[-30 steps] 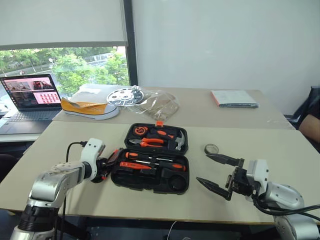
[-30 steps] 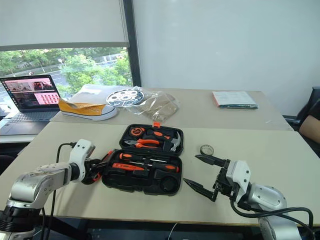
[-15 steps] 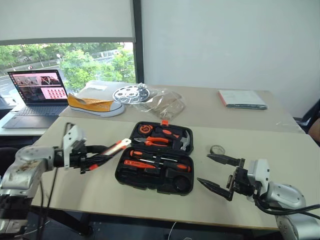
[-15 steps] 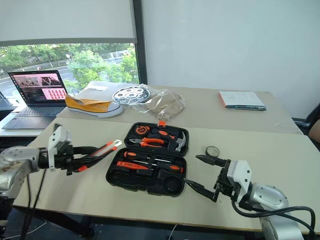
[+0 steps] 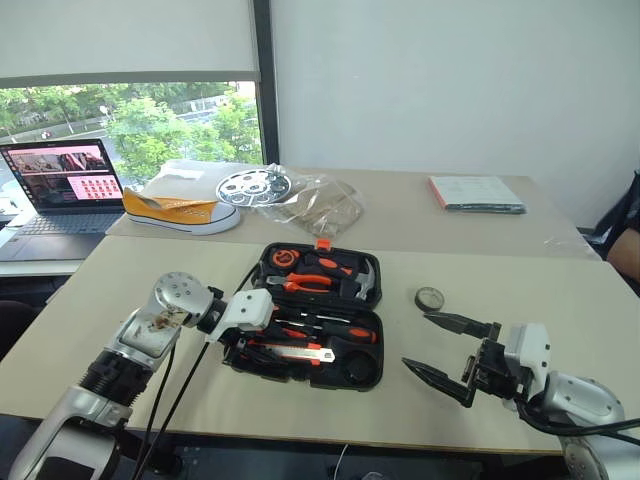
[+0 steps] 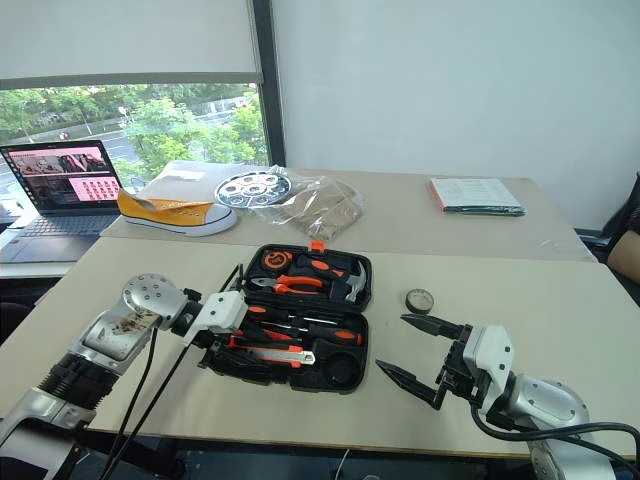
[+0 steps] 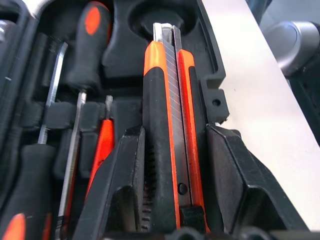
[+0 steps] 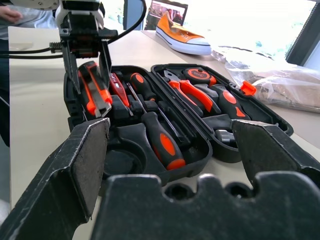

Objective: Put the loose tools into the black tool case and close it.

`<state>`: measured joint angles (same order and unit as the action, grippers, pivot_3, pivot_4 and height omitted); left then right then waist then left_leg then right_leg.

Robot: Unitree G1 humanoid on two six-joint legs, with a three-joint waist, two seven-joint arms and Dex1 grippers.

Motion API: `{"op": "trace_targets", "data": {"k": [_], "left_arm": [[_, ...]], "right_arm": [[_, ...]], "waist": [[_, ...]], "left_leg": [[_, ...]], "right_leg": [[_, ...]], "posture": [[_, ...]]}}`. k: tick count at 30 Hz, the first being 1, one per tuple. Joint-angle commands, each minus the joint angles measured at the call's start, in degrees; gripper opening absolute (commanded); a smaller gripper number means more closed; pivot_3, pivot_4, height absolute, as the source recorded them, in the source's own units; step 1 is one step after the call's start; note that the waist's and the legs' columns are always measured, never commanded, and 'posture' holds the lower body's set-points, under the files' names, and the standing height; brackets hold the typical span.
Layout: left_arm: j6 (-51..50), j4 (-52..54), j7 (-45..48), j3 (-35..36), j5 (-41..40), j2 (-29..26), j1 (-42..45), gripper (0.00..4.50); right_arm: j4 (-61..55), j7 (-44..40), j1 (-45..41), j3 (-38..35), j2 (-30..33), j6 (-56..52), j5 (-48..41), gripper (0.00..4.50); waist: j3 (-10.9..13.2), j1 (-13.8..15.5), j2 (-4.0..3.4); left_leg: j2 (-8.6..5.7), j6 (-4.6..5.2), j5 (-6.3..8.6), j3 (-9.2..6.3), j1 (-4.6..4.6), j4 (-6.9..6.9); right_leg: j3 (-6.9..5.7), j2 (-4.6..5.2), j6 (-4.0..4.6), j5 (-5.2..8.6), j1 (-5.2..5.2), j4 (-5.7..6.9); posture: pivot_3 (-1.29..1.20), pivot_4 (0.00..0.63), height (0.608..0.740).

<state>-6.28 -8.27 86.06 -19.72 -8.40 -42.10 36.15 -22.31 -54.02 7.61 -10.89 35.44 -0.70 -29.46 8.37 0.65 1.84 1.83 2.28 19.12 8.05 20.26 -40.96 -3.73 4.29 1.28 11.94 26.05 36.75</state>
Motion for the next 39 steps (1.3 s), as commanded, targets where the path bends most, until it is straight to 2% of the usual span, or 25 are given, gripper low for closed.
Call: {"op": "trace_targets", "data": {"k": [1,10,12,15,20,23,26,33,39], "left_arm": [[1.3,-1.2,-1.3,-1.3,3.1,1.0,1.7,1.44],[-1.5,-0.9,0.8,-2.3,2.5,3.1,2.3,1.44],[-2.5,-0.8,0.6,-1.4,1.3,3.8,2.3,2.40],[-0.9,-1.3,-0.3,1.6,-0.7,5.3,3.0,3.35],[-2.2,-1.1,1.1,6.6,-6.6,5.7,4.5,3.35],[1.8,-3.5,0.1,8.7,-6.3,5.5,4.7,3.35],[2.6,-4.2,1.2,8.4,-5.5,4.4,3.2,2.68],[5.1,-3.6,1.3,7.0,-4.1,3.9,-1.5,0.04],[8.0,-6.5,-1.7,5.6,-0.2,5.3,-2.5,0.01]], "right_arm": [[-3.0,1.1,0.4,-1.6,0.3,-0.1,-0.6,4.50],[-3.1,2.1,0.5,-1.3,0.1,0.3,-0.6,4.50],[-3.0,2.1,0.4,-1.0,0.1,0.4,-0.4,4.50],[-2.8,2.1,0.3,-0.8,0.0,0.4,-0.4,4.50],[-2.5,2.0,0.3,-0.4,-0.1,0.5,-0.2,4.50],[-2.1,2.0,0.0,0.0,-0.5,0.7,0.1,4.50],[-1.7,2.0,-0.2,0.5,-0.8,0.9,0.3,4.50],[-1.1,1.7,-0.5,0.2,-0.8,1.0,0.2,4.50],[-1.1,1.5,-0.3,-0.1,-0.6,0.8,0.1,4.50]], "waist": [[0.0,0.0,0.00],[0.0,0.4,0.00],[0.0,0.5,0.00],[0.0,0.6,0.00],[0.0,0.1,0.00],[0.0,0.0,0.00],[0.0,-0.1,-0.01],[0.0,0.0,-0.01],[0.0,0.1,-0.01]], "left_leg": [[-0.01,0.03,0.01,0.01,0.00,0.00],[-0.04,0.13,0.06,0.00,0.00,-0.13],[-0.04,0.15,0.07,0.00,0.00,-0.15],[-0.04,0.25,0.13,-0.01,0.03,-0.26],[-0.04,0.38,0.20,0.01,0.11,-0.39],[-0.02,0.37,0.20,0.01,0.09,-0.40],[-0.03,0.35,0.18,0.02,0.02,-0.40],[-0.03,0.34,0.18,0.03,0.04,-0.42],[-0.04,0.35,0.19,0.03,0.04,-0.44]], "right_leg": [[0.02,0.02,-0.03,0.00,0.00,0.00],[0.01,0.07,-0.10,-0.02,-0.08,0.00],[0.01,0.08,-0.12,-0.02,-0.09,0.00],[0.01,0.09,-0.17,-0.01,-0.11,-0.01],[0.02,0.11,-0.28,-0.02,-0.11,-0.03],[0.02,0.10,-0.28,-0.02,-0.10,0.00],[0.06,0.09,-0.28,-0.02,-0.13,0.03],[0.06,0.10,-0.28,-0.02,-0.13,0.03],[0.05,0.10,-0.29,-0.04,-0.15,0.03]], "posture": [[0.00,0.150,0.740],[0.00,0.150,0.740],[0.00,0.150,0.740],[0.00,0.150,0.740],[0.00,0.150,0.740],[0.00,0.150,0.740],[0.00,0.150,0.740],[0.00,0.150,0.740],[0.00,0.150,0.740]]}}
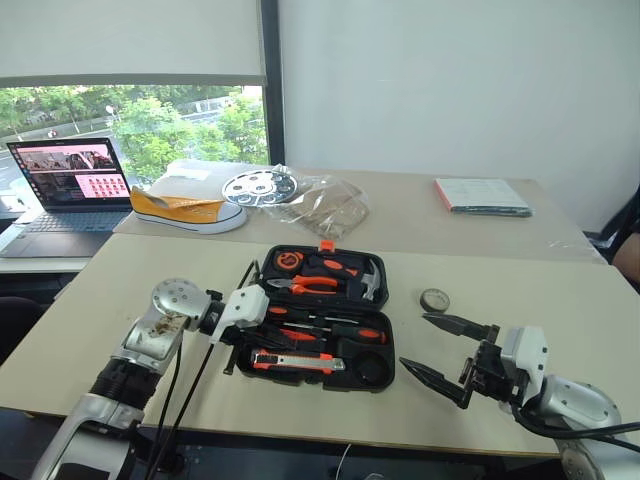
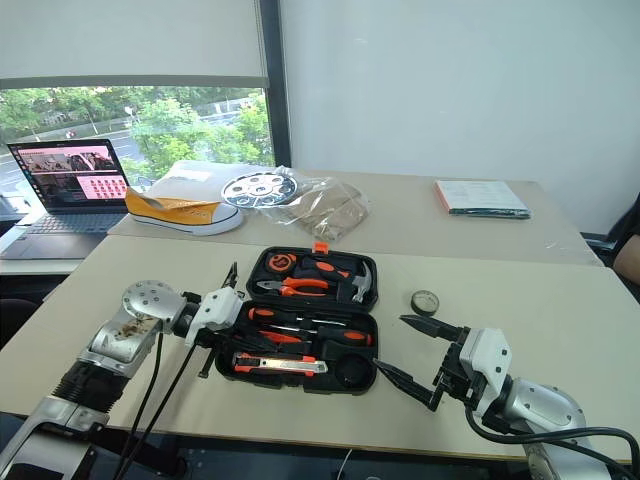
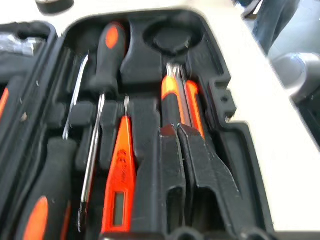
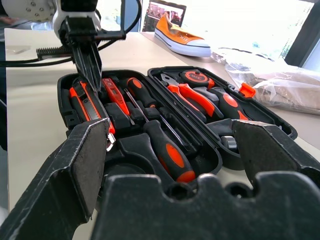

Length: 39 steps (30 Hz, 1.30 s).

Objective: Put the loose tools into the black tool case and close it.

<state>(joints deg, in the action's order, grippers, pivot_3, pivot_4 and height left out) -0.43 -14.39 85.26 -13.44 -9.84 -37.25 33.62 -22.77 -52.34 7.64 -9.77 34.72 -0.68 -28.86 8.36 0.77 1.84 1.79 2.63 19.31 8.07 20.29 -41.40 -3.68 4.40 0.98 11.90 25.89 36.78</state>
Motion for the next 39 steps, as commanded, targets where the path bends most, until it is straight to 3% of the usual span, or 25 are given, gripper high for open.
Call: {"op": "trace_targets", "data": {"k": [1,13,20,27,34,39], "left_arm": [[2.0,-0.6,-1.3,-0.9,1.4,0.8,-0.1,0.01],[4.5,-3.2,-4.5,-6.8,9.5,0.9,-1.8,0.01],[0.5,-2.2,-8.1,-9.5,13.6,1.0,-3.0,0.01],[1.6,-1.3,-9.8,-2.4,4.8,3.8,-2.4,0.01],[0.6,2.7,-4.6,4.1,-6.5,3.7,-1.2,0.01],[0.9,4.4,-2.0,1.6,-4.5,1.4,-3.3,0.01]], "right_arm": [[-0.7,-0.2,-0.3,-1.2,0.2,0.8,-0.5,4.50],[-2.1,-3.5,2.1,-1.4,3.0,1.4,-0.1,4.50],[-2.2,-7.9,1.9,0.2,5.0,2.4,0.4,4.50],[-2.6,-9.5,1.2,-0.1,5.1,3.0,-0.2,4.50],[-2.8,-10.2,1.8,-0.6,5.3,2.5,-0.8,4.50],[-2.6,-9.9,1.6,-0.2,5.0,2.4,-0.7,4.50]], "waist": [[0.0,0.0,0.00],[-0.1,-0.1,-0.16],[-0.5,-0.1,-0.64],[-0.7,0.2,-0.84],[-0.6,0.0,-0.69],[-0.6,-0.1,-0.69]], "left_leg": [[0.00,0.00,0.00,0.00,0.00,0.00],[0.01,0.03,0.02,-0.01,-0.16,0.03],[0.08,0.70,0.44,-0.03,-1.45,0.49],[0.10,0.70,0.44,-0.04,-1.56,0.50],[0.07,0.26,0.18,-0.04,-0.79,0.40],[0.02,0.24,0.17,-0.02,-0.54,0.44]], "right_leg": [[0.00,0.00,0.00,0.00,-0.01,0.00],[-0.01,0.00,0.00,0.00,-0.23,-0.06],[-0.04,0.03,-0.43,0.20,-1.60,-0.72],[0.04,0.11,-0.29,0.09,-1.67,-0.68],[-0.04,0.04,-0.12,-0.06,-0.95,-0.69],[-0.10,0.01,-0.18,-0.02,-0.74,-0.73]], "posture": [[0.00,0.150,0.740],[0.00,0.150,0.740],[0.00,0.150,0.740],[0.00,0.150,0.740],[0.00,0.150,0.740],[0.00,0.150,0.740]]}}
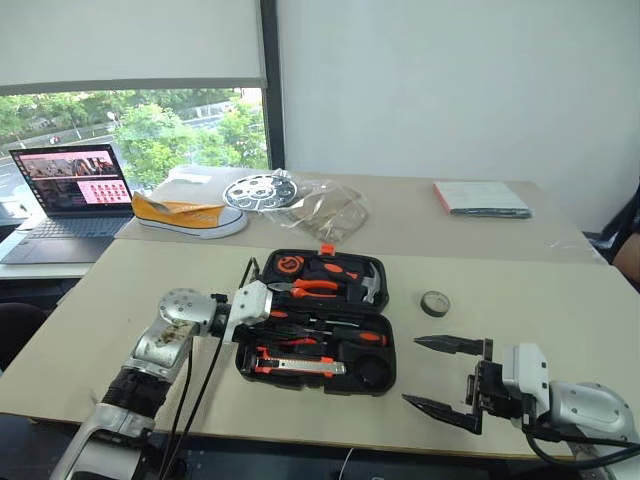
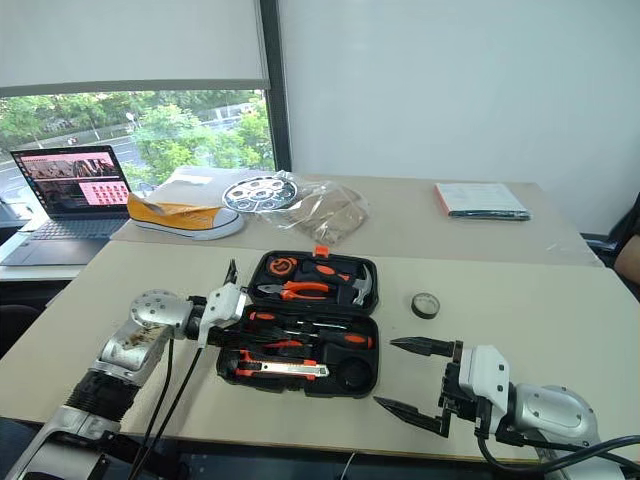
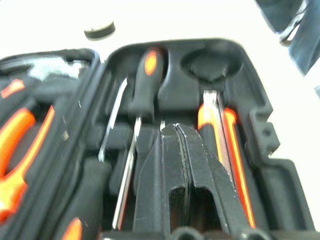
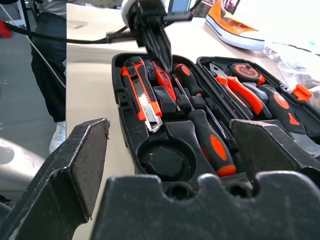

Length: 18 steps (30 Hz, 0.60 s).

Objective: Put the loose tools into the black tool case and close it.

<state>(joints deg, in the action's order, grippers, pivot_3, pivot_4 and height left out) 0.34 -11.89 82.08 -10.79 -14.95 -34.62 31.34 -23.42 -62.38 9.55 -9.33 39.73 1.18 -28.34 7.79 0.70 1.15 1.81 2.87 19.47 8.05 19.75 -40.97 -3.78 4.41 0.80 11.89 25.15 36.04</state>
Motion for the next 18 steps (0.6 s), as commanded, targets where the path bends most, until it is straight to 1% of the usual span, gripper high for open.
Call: {"op": "trace_targets", "data": {"k": [1,8,12,16,18], "left_arm": [[0.1,1.9,1.2,-1.6,1.3,-1.4,-1.4,0.01],[-0.5,1.4,-0.2,-4.3,4.8,-1.4,-2.3,0.01],[-0.3,-0.3,-2.0,-6.1,8.2,-0.8,-1.7,0.01],[-4.9,-0.8,-3.6,-7.3,9.5,-0.1,-1.2,0.01],[-6.9,-0.1,-2.9,-8.6,10.0,-0.5,-1.5,0.01]], "right_arm": [[-2.0,0.3,-0.3,-0.6,-0.1,0.4,-1.3,4.50],[-1.6,0.4,-0.6,-0.2,-0.2,0.2,-1.1,4.50],[-1.4,0.6,-0.7,-0.2,-0.3,0.1,-1.0,4.50],[-1.5,0.8,-0.5,-0.3,-0.5,0.0,-1.1,4.50],[-1.8,0.8,-0.2,-0.3,-0.4,-0.1,-1.1,4.50]], "waist": [[0.0,0.0,0.00],[0.1,0.2,0.07],[0.1,0.3,0.07],[0.1,0.7,0.07],[0.0,0.7,0.07]], "left_leg": [[-0.01,0.01,0.00,0.01,0.00,0.01],[-0.02,0.04,0.03,-0.02,0.03,-0.04],[-0.03,0.06,0.04,-0.02,0.00,-0.06],[-0.05,0.10,0.06,-0.02,-0.13,-0.11],[-0.05,0.13,0.07,-0.01,-0.12,-0.12]], "right_leg": [[0.00,0.00,-0.01,0.00,0.00,-0.02],[0.01,0.02,-0.04,0.01,-0.03,-0.04],[0.03,0.03,-0.05,0.00,-0.07,-0.03],[0.05,0.06,-0.07,-0.01,-0.21,-0.03],[0.06,0.06,-0.08,-0.02,-0.21,-0.04]], "posture": [[0.00,0.150,0.740],[0.00,0.150,0.740],[0.00,0.150,0.740],[0.00,0.150,0.740],[0.00,0.150,0.740]]}}
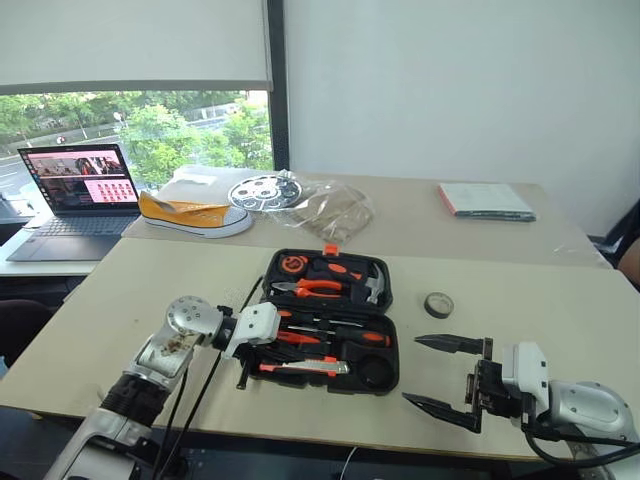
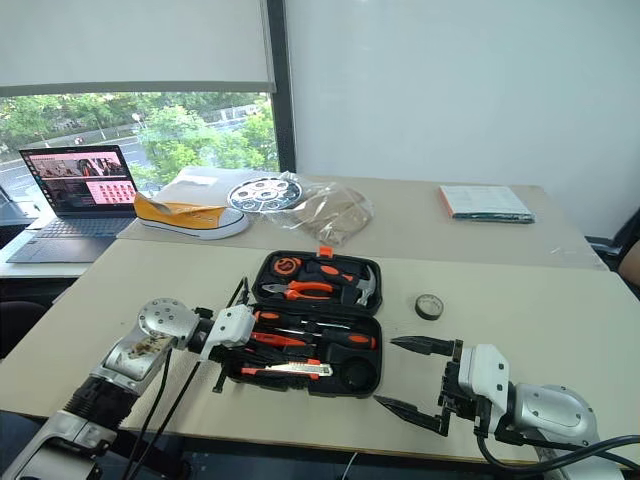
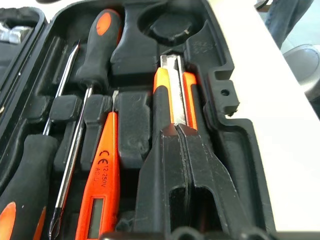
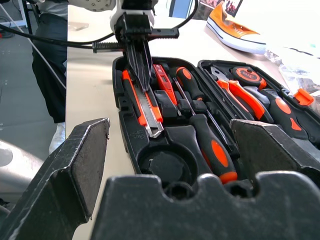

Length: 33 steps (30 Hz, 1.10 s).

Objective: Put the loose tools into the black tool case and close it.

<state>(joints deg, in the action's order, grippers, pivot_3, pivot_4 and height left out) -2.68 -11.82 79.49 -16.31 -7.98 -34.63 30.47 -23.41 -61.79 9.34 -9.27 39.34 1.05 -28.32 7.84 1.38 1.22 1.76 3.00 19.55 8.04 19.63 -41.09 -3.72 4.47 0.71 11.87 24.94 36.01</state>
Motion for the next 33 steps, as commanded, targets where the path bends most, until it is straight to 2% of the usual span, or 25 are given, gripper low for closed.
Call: {"op": "trace_targets", "data": {"k": [1,4,7,12,15,16,19,25,27,33], "left_arm": [[-5.2,0.3,0.2,-3.8,3.2,-0.9,-1.0,0.01],[-11.7,1.7,-0.8,-5.4,4.4,-1.9,-1.5,0.01],[-12.7,2.7,-1.7,-4.9,3.3,-1.9,-2.5,0.01],[-6.8,5.9,0.2,5.1,-8.0,-0.4,-5.6,0.01],[-2.9,6.4,1.1,13.3,-13.4,-2.5,-7.9,0.86],[-1.2,6.0,1.0,15.0,-13.8,-3.2,-8.6,1.11],[3.8,2.9,-0.3,20.5,-12.6,-7.3,-12.3,2.23],[-0.7,0.2,1.3,27.9,-18.4,-11.8,-17.5,4.44],[-1.2,-0.1,1.5,30.0,-20.0,-12.0,-19.3,4.48],[-2.8,2.7,2.2,29.1,-22.0,-10.5,-20.1,4.48]], "right_arm": [[-1.9,0.2,0.2,-0.4,0.1,0.0,-1.2,4.50],[-2.2,0.1,0.7,-0.5,0.3,-0.4,-1.3,4.50],[-2.9,0.5,1.5,-1.1,0.4,-0.8,-1.6,4.50],[-4.3,3.3,4.3,-5.9,0.4,-3.9,-5.3,4.50],[-3.6,3.9,7.5,-11.5,0.6,-3.6,-6.2,4.50],[-3.3,3.7,8.5,-12.9,0.7,-3.1,-6.0,4.50],[0.3,1.3,13.7,-17.1,0.1,0.2,-3.9,4.50],[6.6,0.7,16.1,-20.0,-0.4,3.4,-1.9,4.50],[7.7,1.9,11.0,-17.9,2.3,0.5,-1.1,4.50],[14.9,4.2,-14.6,-1.6,13.2,-16.9,7.7,4.50]], "waist": [[0.0,0.0,0.00],[0.0,-0.1,0.00],[0.0,-0.2,-0.06],[0.0,-0.5,-0.08],[0.0,-0.6,0.01],[0.0,-0.6,0.01],[0.0,-0.7,-0.01],[0.0,-0.7,-0.03],[0.1,-0.8,-0.02],[0.3,-2.0,-0.14]], "left_leg": [[0.00,0.00,0.00,0.00,-0.03,-0.01],[0.02,0.01,0.01,0.00,-0.14,0.02],[0.02,0.02,0.01,0.00,-0.36,0.11],[0.11,0.10,0.07,-0.06,-0.38,0.13],[0.13,-0.01,0.01,-0.05,-0.12,0.11],[0.13,-0.03,-0.01,-0.05,-0.02,0.10],[0.14,-0.09,-0.04,-0.08,0.14,0.13],[0.13,-0.03,0.00,0.01,0.13,0.20],[0.13,-0.01,0.01,0.02,0.13,0.18],[0.11,0.01,-0.11,0.13,0.07,0.19]], "right_leg": [[0.00,0.00,0.00,0.00,-0.03,0.00],[0.01,-0.01,-0.01,0.00,-0.10,0.01],[0.03,-0.01,-0.01,0.02,-0.29,-0.04],[0.03,0.03,0.00,0.03,-0.33,-0.06],[0.05,0.11,0.02,0.02,-0.02,0.00],[0.04,0.11,0.02,0.02,0.08,0.01],[0.00,0.07,0.05,0.02,0.22,0.01],[0.00,0.08,0.01,0.05,0.21,-0.13],[-0.01,0.12,0.00,0.05,0.20,-0.13],[-0.06,0.68,0.05,0.00,0.29,-0.05]], "posture": [[0.00,0.150,0.740],[0.00,0.150,0.740],[0.00,0.150,0.740],[0.00,0.150,0.740],[0.00,0.150,0.740],[0.00,0.150,0.740],[0.00,0.150,0.740],[0.00,0.150,0.740],[0.00,0.150,0.740],[0.00,0.150,0.740]]}}
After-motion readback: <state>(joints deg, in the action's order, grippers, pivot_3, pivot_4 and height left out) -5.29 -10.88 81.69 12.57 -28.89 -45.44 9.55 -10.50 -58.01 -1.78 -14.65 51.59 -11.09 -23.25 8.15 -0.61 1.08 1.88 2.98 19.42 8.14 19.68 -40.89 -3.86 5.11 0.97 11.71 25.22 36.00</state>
